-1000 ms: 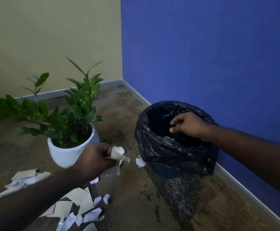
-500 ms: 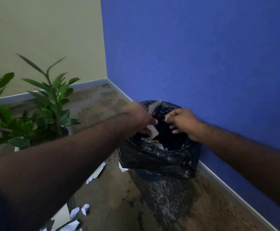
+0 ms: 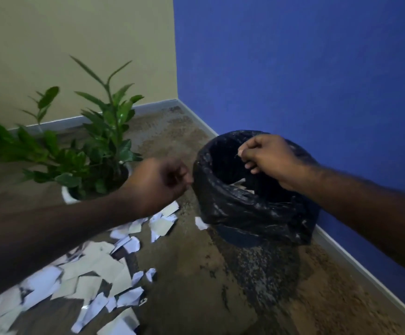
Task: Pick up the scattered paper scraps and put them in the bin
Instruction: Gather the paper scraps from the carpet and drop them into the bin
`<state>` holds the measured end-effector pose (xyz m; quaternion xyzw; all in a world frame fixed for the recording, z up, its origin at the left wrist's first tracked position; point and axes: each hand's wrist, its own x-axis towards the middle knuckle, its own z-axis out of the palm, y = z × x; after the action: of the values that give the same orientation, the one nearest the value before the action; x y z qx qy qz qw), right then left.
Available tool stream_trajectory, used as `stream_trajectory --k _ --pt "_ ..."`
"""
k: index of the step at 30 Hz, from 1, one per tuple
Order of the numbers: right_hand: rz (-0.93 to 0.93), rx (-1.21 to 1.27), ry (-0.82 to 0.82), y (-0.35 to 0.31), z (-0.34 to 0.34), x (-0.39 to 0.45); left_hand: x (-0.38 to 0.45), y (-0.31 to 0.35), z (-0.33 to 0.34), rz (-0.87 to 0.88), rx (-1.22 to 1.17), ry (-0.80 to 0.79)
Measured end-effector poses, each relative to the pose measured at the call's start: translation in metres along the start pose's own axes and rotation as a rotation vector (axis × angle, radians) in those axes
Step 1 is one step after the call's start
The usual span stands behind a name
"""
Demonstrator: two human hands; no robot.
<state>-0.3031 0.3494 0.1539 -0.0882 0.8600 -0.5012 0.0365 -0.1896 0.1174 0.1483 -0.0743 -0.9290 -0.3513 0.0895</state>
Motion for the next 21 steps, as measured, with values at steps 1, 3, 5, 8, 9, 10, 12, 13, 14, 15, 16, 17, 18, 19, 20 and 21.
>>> stream_trajectory --k 1,3,5,8,9,10,12,13,14,15,16,17,18,19,20,21 --pt "-0.029 -0.002 -0.023 -0.008 0.006 -0.005 -0.014 -0.012 -0.006 -0.012 0.021 0.018" --pt "-0.088 -0.010 -0.059 -0.023 0.018 -0.014 -0.040 -0.035 -0.017 -0.088 0.034 0.023" --pt "-0.154 -0.032 -0.087 -0.034 0.029 -0.022 -0.065 -0.060 -0.023 -0.173 0.034 0.022" --pt "-0.252 -0.059 -0.129 -0.046 0.047 -0.031 -0.096 -0.093 -0.024 -0.295 0.098 0.039" --pt "-0.290 -0.069 -0.137 -0.049 0.051 -0.033 -0.102 -0.102 -0.023 -0.326 0.109 0.043" --pt "-0.330 -0.075 -0.150 -0.055 0.057 -0.035 -0.110 -0.110 -0.023 -0.356 0.122 0.049" --pt "-0.390 -0.067 -0.176 -0.067 0.071 -0.038 -0.126 -0.122 -0.025 -0.394 0.158 0.037" --pt "-0.410 -0.057 -0.186 -0.073 0.078 -0.039 -0.133 -0.127 -0.026 -0.397 0.177 0.016" --pt "-0.426 -0.047 -0.196 -0.079 0.086 -0.041 -0.140 -0.133 -0.027 -0.400 0.199 -0.009" --pt "-0.441 -0.041 -0.208 -0.084 0.093 -0.043 -0.147 -0.139 -0.027 -0.413 0.219 -0.033" --pt "-0.452 -0.040 -0.223 -0.087 0.101 -0.046 -0.153 -0.145 -0.028 -0.439 0.239 -0.058" --pt "-0.457 -0.042 -0.242 -0.090 0.110 -0.049 -0.158 -0.151 -0.028 -0.469 0.254 -0.080" --pt "-0.454 -0.047 -0.263 -0.091 0.119 -0.051 -0.163 -0.158 -0.029 -0.500 0.273 -0.104" --pt "-0.447 -0.056 -0.288 -0.090 0.129 -0.054 -0.167 -0.165 -0.029 -0.527 0.295 -0.137" --pt "-0.435 -0.071 -0.320 -0.088 0.139 -0.056 -0.171 -0.172 -0.028 -0.559 0.325 -0.181" --pt "-0.412 -0.087 -0.367 -0.084 0.149 -0.058 -0.174 -0.179 -0.026 -0.594 0.362 -0.229"
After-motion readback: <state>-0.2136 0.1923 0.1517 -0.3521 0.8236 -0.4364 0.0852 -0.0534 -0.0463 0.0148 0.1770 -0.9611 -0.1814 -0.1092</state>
